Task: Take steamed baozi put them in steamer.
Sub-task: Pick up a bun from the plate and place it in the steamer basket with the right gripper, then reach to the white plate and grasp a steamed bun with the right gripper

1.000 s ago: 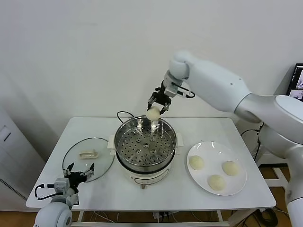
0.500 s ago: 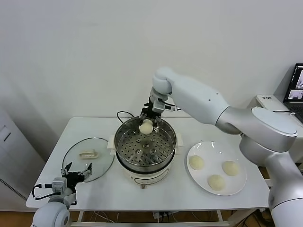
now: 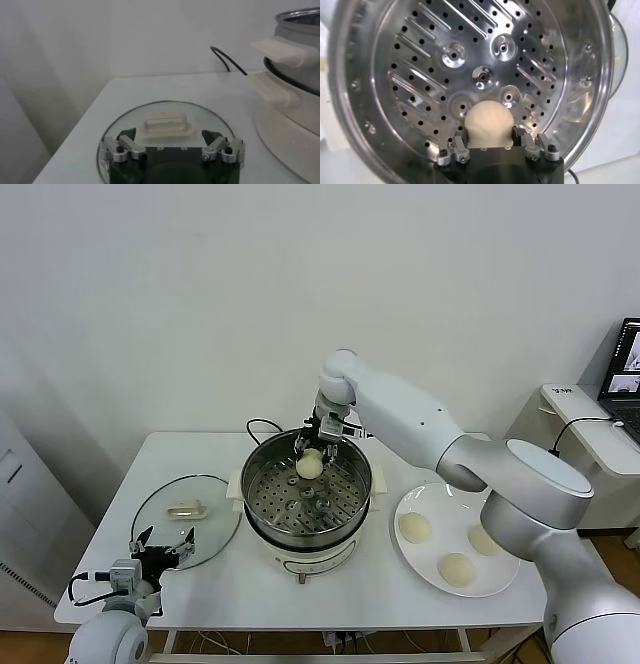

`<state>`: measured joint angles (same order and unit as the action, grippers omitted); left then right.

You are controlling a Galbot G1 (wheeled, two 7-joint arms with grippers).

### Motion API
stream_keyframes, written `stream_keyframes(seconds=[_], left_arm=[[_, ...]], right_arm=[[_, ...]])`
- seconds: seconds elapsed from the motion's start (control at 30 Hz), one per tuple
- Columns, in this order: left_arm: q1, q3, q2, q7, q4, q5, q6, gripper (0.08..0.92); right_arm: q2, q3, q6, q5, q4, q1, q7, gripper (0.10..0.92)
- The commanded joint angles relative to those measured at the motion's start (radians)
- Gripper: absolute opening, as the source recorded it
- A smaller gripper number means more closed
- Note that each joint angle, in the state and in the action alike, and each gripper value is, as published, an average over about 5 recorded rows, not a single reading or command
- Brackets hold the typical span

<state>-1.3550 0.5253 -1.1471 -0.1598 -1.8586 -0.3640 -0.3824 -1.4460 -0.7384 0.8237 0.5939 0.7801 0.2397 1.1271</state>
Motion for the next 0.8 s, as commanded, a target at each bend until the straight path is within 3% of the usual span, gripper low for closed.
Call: stream_keyframes(seconds=[0.03, 0.23, 0.4, 0.63, 0.8], left_arm=[[0.001, 0.000, -0.001, 0.000, 0.000, 0.000, -0.001, 0.823], [-0.002, 0.001, -0.001, 0.000, -0.003, -0.001, 0.000, 0.823], [-0.008, 0.006, 0.002, 0.000, -0.009, -0.005, 0.001, 0.823], [-0.012, 0.008, 0.001, 0.000, -0.017, -0.008, 0.001, 0.823], [-0.016, 0.012, 0.002, -0.001, -0.024, -0.010, 0.000, 0.823]], right_arm=[[-0.020, 0.058, 0.049, 0.093, -0.029, -0.032, -0.036, 0.568], [0.001, 0.009, 0.049, 0.006, 0.004, 0.005, -0.002, 0.668], [0.042, -0.084, 0.049, -0.193, 0.037, 0.111, 0.048, 0.796], [0.172, -0.262, 0.019, -0.547, 0.091, 0.322, 0.107, 0.822], [0.362, -0.492, -0.211, -0.774, 0.154, 0.460, 0.131, 0.823]])
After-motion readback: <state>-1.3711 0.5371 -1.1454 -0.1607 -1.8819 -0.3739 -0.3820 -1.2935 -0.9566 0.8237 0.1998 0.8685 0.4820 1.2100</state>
